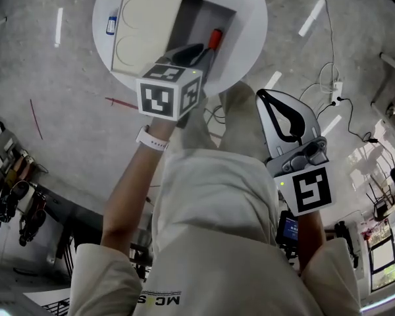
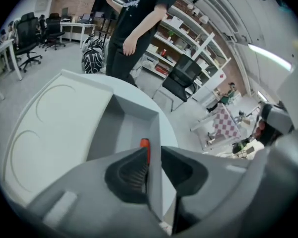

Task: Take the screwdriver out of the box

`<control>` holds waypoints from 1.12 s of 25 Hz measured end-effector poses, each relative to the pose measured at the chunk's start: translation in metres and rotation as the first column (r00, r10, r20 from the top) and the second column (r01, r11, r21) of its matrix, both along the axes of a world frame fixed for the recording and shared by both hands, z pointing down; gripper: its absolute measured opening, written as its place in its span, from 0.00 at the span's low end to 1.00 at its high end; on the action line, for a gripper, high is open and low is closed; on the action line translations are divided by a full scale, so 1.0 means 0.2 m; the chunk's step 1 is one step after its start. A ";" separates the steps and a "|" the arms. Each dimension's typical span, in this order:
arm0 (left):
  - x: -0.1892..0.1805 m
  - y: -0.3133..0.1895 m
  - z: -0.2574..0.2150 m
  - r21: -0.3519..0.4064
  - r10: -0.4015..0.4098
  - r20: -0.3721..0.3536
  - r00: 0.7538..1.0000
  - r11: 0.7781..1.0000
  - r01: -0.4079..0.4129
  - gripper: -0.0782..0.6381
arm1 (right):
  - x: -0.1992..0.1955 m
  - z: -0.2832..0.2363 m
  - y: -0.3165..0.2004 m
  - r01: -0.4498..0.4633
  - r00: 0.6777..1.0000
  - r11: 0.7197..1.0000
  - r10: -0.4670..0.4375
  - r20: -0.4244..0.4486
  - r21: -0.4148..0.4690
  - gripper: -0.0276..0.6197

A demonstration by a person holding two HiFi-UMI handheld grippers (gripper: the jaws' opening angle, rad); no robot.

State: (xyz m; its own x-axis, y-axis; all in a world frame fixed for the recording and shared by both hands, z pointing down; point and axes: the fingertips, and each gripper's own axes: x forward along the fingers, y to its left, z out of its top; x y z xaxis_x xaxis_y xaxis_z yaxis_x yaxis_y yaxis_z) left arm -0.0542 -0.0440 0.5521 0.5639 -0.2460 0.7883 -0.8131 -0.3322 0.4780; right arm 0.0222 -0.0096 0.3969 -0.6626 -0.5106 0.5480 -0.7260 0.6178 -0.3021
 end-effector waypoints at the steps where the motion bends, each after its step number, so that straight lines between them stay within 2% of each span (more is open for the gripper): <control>1: 0.00 0.00 0.03 -0.007 0.003 0.003 1.000 1.000 -0.003 0.23 | 0.01 0.01 0.00 -0.002 1.000 1.000 0.002 0.000 -0.005 0.04; 6: 0.01 -0.01 0.14 -0.032 0.011 0.013 1.000 0.999 -0.011 0.24 | 0.04 0.06 -0.01 -0.006 1.000 1.000 0.006 -0.004 -0.027 0.04; 18: 0.03 -0.06 0.31 -0.111 0.038 -0.027 0.999 0.993 -0.041 0.29 | 0.03 0.09 -0.07 -0.019 1.000 0.999 0.020 0.016 -0.048 0.04; 23: 0.01 -0.03 0.37 -0.156 0.114 -0.022 0.993 0.981 -0.116 0.29 | 0.00 0.10 -0.09 -0.009 1.000 0.999 0.010 0.019 -0.053 0.04; 28: 0.01 -0.02 0.40 -0.181 0.156 -0.064 0.986 0.970 -0.165 0.29 | 0.01 0.12 -0.11 -0.027 0.999 0.998 0.029 0.025 -0.062 0.04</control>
